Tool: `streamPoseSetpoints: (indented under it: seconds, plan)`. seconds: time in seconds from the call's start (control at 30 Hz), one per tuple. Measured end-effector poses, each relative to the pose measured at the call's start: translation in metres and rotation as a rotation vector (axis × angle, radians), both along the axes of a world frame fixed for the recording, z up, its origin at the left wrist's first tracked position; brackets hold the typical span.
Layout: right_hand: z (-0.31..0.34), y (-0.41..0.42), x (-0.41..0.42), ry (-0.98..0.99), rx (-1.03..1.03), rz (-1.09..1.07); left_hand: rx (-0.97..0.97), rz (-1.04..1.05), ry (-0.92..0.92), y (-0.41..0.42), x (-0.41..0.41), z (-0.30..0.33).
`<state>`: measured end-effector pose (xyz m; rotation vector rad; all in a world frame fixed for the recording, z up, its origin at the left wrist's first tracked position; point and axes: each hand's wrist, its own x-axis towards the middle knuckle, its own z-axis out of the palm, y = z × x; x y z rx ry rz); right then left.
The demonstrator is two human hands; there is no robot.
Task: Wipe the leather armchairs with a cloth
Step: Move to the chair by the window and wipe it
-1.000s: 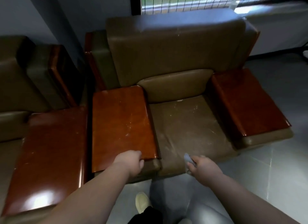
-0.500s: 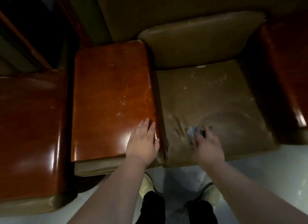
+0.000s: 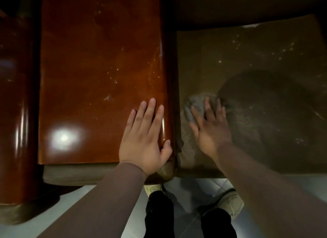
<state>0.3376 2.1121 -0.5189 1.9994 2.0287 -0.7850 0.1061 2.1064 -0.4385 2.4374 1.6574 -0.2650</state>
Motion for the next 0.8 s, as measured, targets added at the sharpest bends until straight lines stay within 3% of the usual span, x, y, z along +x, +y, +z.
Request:
streamPoseSetpoints:
  seconds: [0.17,0.23,0.27,0.33,0.43,0.5,0.53,0.67,0.73,0.8]
  plan:
    - [-0.014,0.095,-0.005,0.037,0.061,-0.108,0.039,0.012,-0.041,0.004,0.002,-0.004]
    - [-0.009,0.073,-0.012,0.053,0.160,0.088,0.049,0.017,-0.037,0.005,0.001,-0.004]
    - [-0.006,0.044,-0.011,0.029,0.073,0.192,0.046,0.016,-0.031,0.004,-0.001,-0.004]
    - [-0.003,-0.022,-0.004,0.104,0.235,0.398,0.044,0.013,-0.023,0.002,-0.003,-0.004]
    - [0.002,-0.093,0.011,0.226,0.042,0.545,0.047,0.004,-0.034,0.003,0.001,-0.003]
    - [-0.014,-0.066,0.018,0.247,0.053,0.570,0.052,0.007,-0.035,0.003,0.002,-0.003]
    - [-0.018,-0.036,0.014,0.157,0.101,0.588,0.052,0.005,-0.030,0.004,0.002,-0.002]
    - [-0.034,0.089,-0.003,-0.072,0.092,0.262,0.055,0.003,-0.023,0.005,0.004,-0.005]
    - [-0.037,0.080,-0.015,-0.022,0.060,0.181,0.055,0.008,-0.017,0.008,0.002,-0.006]
    - [-0.032,0.007,-0.021,0.059,0.132,0.185,0.044,0.005,0.007,0.006,-0.001,-0.005]
